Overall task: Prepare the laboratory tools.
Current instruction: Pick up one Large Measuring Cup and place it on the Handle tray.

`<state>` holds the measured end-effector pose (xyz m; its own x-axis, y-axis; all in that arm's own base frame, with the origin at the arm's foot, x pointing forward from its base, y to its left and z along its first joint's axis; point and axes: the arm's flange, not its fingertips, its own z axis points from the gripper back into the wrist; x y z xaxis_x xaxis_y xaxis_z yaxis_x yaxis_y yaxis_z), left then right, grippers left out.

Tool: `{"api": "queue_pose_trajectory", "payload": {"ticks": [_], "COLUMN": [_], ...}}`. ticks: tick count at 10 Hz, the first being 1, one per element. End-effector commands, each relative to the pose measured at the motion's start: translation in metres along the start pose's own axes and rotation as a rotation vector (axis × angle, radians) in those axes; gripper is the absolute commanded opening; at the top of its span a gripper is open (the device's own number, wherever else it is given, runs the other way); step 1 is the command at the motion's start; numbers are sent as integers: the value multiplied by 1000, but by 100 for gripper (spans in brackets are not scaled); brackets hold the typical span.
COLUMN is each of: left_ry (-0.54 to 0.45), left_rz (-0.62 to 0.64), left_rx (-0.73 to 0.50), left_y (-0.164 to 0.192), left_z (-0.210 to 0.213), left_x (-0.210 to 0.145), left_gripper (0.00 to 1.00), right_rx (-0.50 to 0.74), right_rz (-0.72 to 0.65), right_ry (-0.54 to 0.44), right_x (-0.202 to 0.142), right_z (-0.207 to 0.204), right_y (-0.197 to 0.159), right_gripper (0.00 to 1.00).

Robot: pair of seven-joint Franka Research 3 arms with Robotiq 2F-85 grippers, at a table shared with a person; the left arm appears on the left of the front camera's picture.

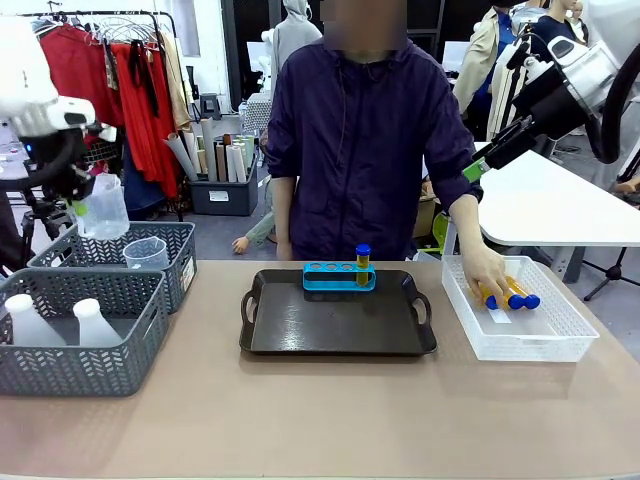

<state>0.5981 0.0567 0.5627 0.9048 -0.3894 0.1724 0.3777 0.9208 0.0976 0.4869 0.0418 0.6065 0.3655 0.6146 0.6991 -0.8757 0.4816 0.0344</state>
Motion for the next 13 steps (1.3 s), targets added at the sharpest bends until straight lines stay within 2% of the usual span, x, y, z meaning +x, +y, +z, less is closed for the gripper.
{"api": "queue_pose_trajectory", "payload": {"ticks": [1,3,6,7,8,9,13], "left_ry": [-9,1,-11,-16,-57,-26,-26], "left_rz": [-125,-298,-446,-468,-436,-433,-433], "left_rx": [74,62,68,67,52,55,55], "left_y": [-15,-45,-81,-86,-83,-94,-94], "left_z": [44,92,145,153,155,149,149], "left_x": [8,14,17,18,21,17,17], "left_gripper": [0,0,0,0,0,0,0], "right_rx": [2,2,2,2,2,2,2], "right_rz": [11,11,11,11,11,11,11], "right_ry": [0,0,0,0,0,0,0], "right_x": [2,2,2,2,2,2,2], "right_z": [1,1,1,1,1,1,1], "right_y": [0,0,0,0,0,0,0], "right_gripper": [100,100,100,100,100,100,100]}}
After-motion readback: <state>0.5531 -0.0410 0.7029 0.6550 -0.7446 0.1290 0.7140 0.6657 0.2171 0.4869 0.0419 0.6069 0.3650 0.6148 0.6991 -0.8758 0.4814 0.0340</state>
